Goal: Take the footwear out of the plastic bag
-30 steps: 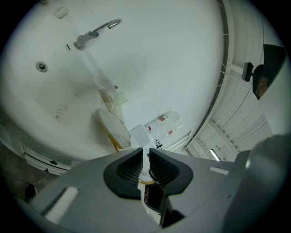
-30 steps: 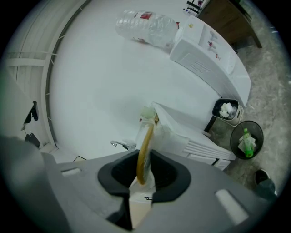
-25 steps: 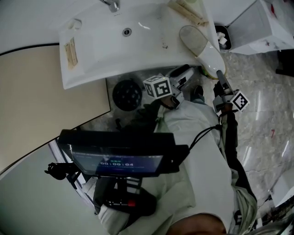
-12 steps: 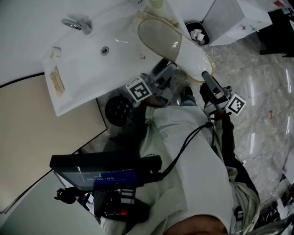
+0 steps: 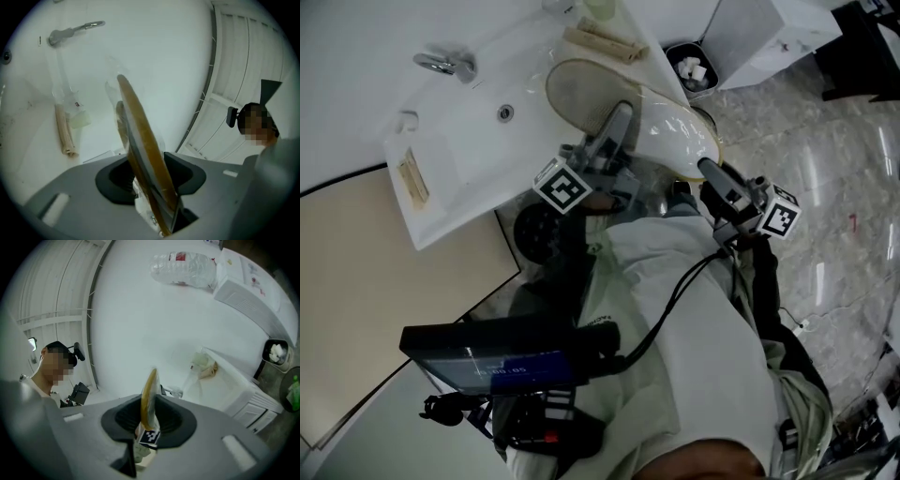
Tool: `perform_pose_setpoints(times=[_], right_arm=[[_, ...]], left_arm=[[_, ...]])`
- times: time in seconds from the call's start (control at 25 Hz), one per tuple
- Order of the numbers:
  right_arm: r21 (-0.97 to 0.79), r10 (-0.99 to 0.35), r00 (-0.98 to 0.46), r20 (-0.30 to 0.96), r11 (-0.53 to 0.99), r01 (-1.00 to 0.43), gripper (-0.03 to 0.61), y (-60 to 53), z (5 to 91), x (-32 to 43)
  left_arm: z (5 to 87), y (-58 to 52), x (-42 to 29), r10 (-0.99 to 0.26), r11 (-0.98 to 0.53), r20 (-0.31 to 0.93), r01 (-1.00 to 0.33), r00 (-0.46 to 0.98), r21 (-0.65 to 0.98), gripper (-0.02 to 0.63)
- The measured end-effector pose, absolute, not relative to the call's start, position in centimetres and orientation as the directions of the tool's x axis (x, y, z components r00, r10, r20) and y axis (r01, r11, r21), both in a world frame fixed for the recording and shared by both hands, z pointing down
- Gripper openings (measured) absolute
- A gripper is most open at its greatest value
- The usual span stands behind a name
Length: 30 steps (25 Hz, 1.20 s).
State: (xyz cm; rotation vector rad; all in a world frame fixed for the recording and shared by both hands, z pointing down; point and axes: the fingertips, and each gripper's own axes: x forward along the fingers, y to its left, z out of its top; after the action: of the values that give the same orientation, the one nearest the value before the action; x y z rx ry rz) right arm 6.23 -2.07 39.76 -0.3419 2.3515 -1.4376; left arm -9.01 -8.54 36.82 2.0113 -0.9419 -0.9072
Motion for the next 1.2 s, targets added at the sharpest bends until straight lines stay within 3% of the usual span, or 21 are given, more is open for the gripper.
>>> perform_pose_setpoints(times=[0.2, 0.6, 0.92, 1.2], right_arm=[[-0.868, -0.402, -0.898, -0.178, 0.495, -0.049, 0.077, -1.8, 39.3, 6.7], [-0.821, -0.400, -0.894, -0.203, 0.567, -0.068, 0.077, -1.5, 35.9, 6.8], [-0.744, -0.380, -0.912, -0.154, 0.652, -0.146, 0.067, -1.2, 33.5, 7.6], [-0.739, -0.362, -0.909, -0.208, 0.666, -0.096, 0.069, -1.0, 32.5, 9.1]], left_arm=[[36.7, -8.3, -8.9, -0.844, -0.439, -0.270, -0.308, 0.463, 0.844, 0.173], [33.2, -7.8, -9.7, -0.806, -0.523, -0.377, -0.249, 0.457, 0.816, 0.178], [32.2, -7.2, -9.8, -0.780, -0.583, -0.407, -0.316, 0.475, 0.748, 0.201], [31.3, -6.8, -8.6, -0.733, -0.639, -0.436, -0.308, 0.522, 0.705, 0.212]])
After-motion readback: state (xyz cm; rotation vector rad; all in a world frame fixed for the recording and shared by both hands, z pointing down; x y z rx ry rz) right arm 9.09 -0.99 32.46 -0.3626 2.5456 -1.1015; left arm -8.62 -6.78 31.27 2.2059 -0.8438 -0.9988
